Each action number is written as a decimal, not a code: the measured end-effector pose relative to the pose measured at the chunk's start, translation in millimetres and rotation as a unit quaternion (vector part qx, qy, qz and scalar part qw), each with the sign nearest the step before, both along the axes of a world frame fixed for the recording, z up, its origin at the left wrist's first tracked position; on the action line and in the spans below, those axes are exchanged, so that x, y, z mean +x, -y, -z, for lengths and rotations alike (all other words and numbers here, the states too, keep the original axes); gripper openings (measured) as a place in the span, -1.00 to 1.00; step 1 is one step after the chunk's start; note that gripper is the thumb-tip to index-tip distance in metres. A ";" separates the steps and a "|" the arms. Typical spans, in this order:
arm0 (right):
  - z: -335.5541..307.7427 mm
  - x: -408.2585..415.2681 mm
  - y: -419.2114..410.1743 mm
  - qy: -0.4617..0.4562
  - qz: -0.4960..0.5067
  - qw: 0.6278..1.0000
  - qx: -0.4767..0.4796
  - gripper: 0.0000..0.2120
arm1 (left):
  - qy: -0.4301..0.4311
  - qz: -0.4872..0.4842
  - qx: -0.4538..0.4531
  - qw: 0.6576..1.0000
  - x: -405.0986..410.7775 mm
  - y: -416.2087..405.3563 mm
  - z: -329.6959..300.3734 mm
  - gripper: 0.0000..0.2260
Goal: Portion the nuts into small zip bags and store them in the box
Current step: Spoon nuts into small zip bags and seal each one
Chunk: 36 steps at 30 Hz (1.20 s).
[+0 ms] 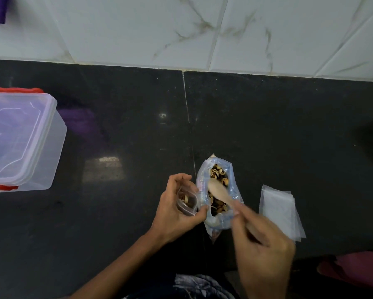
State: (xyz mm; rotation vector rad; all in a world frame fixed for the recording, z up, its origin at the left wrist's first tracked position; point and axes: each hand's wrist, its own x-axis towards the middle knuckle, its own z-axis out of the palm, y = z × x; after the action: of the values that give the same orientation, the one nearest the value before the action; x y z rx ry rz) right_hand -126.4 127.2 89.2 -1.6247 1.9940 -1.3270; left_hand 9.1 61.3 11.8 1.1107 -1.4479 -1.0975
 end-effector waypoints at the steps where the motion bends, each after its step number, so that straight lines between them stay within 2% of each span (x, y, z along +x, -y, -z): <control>1: 2.0 -6.4 3.9 0.005 0.038 0.999 0.013 -0.81 | 0.002 0.000 0.002 1.000 0.3 -0.1 0.7 -0.46; 3: 10.6 -16.1 12.9 -0.033 0.070 0.994 0.077 -0.80 | 0.008 -0.001 0.004 1.000 0.5 -0.3 2.6 -0.47; 6: 21.6 -14.3 18.3 -0.116 0.030 0.978 0.168 -0.79 | 0.014 -0.002 0.009 1.000 0.3 -0.6 5.0 -0.48; 10: 28.7 -5.1 12.2 -0.181 0.009 0.963 0.198 -0.73 | 0.019 0.005 0.017 1.000 -0.6 0.5 5.7 -0.50; 12: 26.9 -4.1 11.0 -0.178 0.008 0.963 0.203 -0.73 | 0.017 0.005 0.020 1.000 -1.0 0.4 5.9 -0.51; 14: 24.6 -4.5 13.0 -0.132 0.008 0.967 0.216 -0.74 | 0.015 0.006 0.024 1.000 -1.0 -0.3 6.3 -0.52; 17: 23.2 -11.9 18.1 0.014 0.042 0.977 0.207 -0.77 | 0.013 0.012 0.033 0.999 -1.7 -0.4 6.0 -0.53; 20: 28.0 -22.0 27.1 0.201 0.104 0.943 0.245 -0.81 | 0.007 0.020 0.040 0.999 -2.1 -0.2 5.1 -0.54; 22: 29.0 -24.5 30.0 0.277 0.121 0.913 0.272 -0.82 | 0.001 0.024 0.043 0.999 -1.0 -0.1 4.9 -0.54; 24: 24.2 -24.7 28.7 0.225 0.093 0.928 0.284 -0.79 | -0.002 0.028 0.044 0.999 -0.5 -0.1 4.1 -0.54; 27: 14.9 -19.7 23.2 0.056 0.008 0.961 0.271 -0.76 | -0.010 0.028 0.046 0.998 -1.6 -0.6 2.7 -0.55; 29: 16.0 -15.8 25.7 0.051 0.008 0.960 0.275 -0.76 | -0.010 0.029 0.046 0.998 -2.0 -0.8 2.2 -0.55; 30: 18.8 -15.8 28.5 0.096 0.030 0.955 0.279 -0.78 | -0.010 0.029 0.046 0.998 -1.8 -0.7 2.2 -0.56; 31: 21.6 -17.6 31.7 0.169 0.060 0.943 0.282 -0.79 | -0.011 0.029 0.046 0.998 -1.3 -0.5 2.2 -0.56; 33: 24.9 -23.7 36.1 0.326 0.119 0.892 0.291 -0.82 | -0.014 0.031 0.045 0.998 -0.3 -0.1 2.2 -0.55; 36: 24.3 -31.0 33.2 0.440 0.147 0.828 0.314 -0.85 | -0.017 0.030 0.040 0.999 -0.2 0.0 1.0 -0.54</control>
State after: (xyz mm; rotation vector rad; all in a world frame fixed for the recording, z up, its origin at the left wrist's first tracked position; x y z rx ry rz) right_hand -157.5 94.0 64.9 -0.2932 1.7728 -1.0240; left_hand 8.9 61.3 10.8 1.1047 -1.4299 -1.2206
